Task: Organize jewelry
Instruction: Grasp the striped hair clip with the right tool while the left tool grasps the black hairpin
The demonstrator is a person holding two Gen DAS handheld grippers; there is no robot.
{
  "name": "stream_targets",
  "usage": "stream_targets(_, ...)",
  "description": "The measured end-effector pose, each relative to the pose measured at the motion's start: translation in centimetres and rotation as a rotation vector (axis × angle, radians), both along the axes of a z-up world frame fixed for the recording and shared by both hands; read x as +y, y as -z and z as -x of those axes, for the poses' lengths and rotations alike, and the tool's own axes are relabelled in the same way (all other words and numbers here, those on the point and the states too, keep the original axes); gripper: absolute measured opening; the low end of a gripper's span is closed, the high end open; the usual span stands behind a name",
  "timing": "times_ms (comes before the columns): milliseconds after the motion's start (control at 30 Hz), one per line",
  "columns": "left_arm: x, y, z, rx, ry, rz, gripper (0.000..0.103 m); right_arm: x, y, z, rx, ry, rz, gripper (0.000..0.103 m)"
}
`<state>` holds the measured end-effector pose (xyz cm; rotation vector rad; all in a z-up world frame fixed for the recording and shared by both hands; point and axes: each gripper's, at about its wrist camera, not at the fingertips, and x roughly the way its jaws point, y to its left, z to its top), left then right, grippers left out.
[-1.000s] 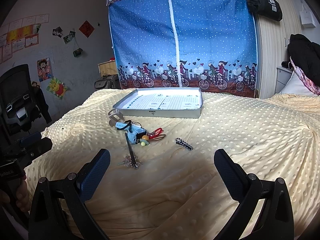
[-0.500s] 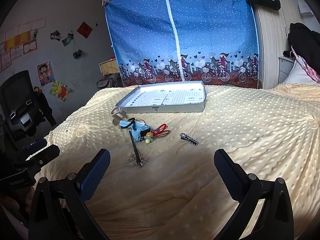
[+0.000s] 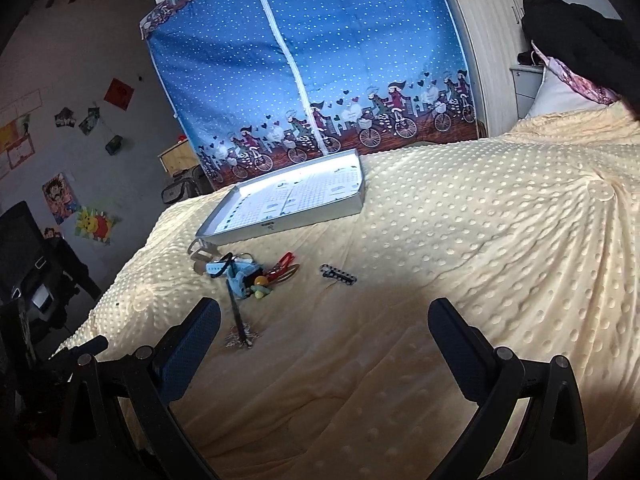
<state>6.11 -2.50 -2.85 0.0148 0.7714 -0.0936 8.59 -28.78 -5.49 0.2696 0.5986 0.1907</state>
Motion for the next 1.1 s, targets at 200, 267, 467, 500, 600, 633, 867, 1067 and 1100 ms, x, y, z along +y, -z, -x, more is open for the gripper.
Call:
stream_targets(200, -2.0, 1.2, -4.6, 0.129, 0.087, 0.147, 0.103, 0.0, 0.8, -5.2, 0.168, -0.113, 0.138, 0.102)
stream_targets(267, -2.3, 1.7, -6.0, 0.162, 0.097, 0.195, 0.103, -0.1, 0.9, -7.0, 0.173, -0.167, 0.200, 0.102)
stream_targets(467, -3.6, 3.7, -9.2, 0.265, 0.131, 0.333, 0.089, 1.5, 3.2, -13.1, 0.158, -0.296, 0.257, 0.062)
stream_targets(500, -3.9, 4.1, -9.6, 0.281, 0.137, 0.341, 0.086, 2.1, 3.6, -13.2, 0.146, -0.316, 0.274, 0.057)
stream_targets(600, -4.5, 4.7, -10.2, 0.302, 0.131, 0.340, 0.081, 3.1, 4.6, -14.3, 0.124, -0.391, 0.268, 0.056)
stream_targets(633, -4.4, 4.8, -10.3, 0.307, 0.121, 0.339, 0.079, 3.5, 5.1, -14.6, 0.122, -0.415, 0.264, 0.056)
stream_targets(867, -4.6, 5.7, -11.0, 0.339, 0.032, 0.352, 0.067, 4.7, 8.6, -16.7, 0.223, -0.462, 0.264, 0.036)
stream_targets(1067, -4.6, 5.8, -10.7, 0.359, 0.013, 0.312, 0.045, 6.0, 8.7, -15.6, 0.211, -0.462, 0.329, 0.027)
stream_targets(1100, -4.4, 5.8, -10.8, 0.365, 0.017, 0.333, 0.039, 6.0, 8.7, -15.5, 0.215, -0.463, 0.332, 0.025)
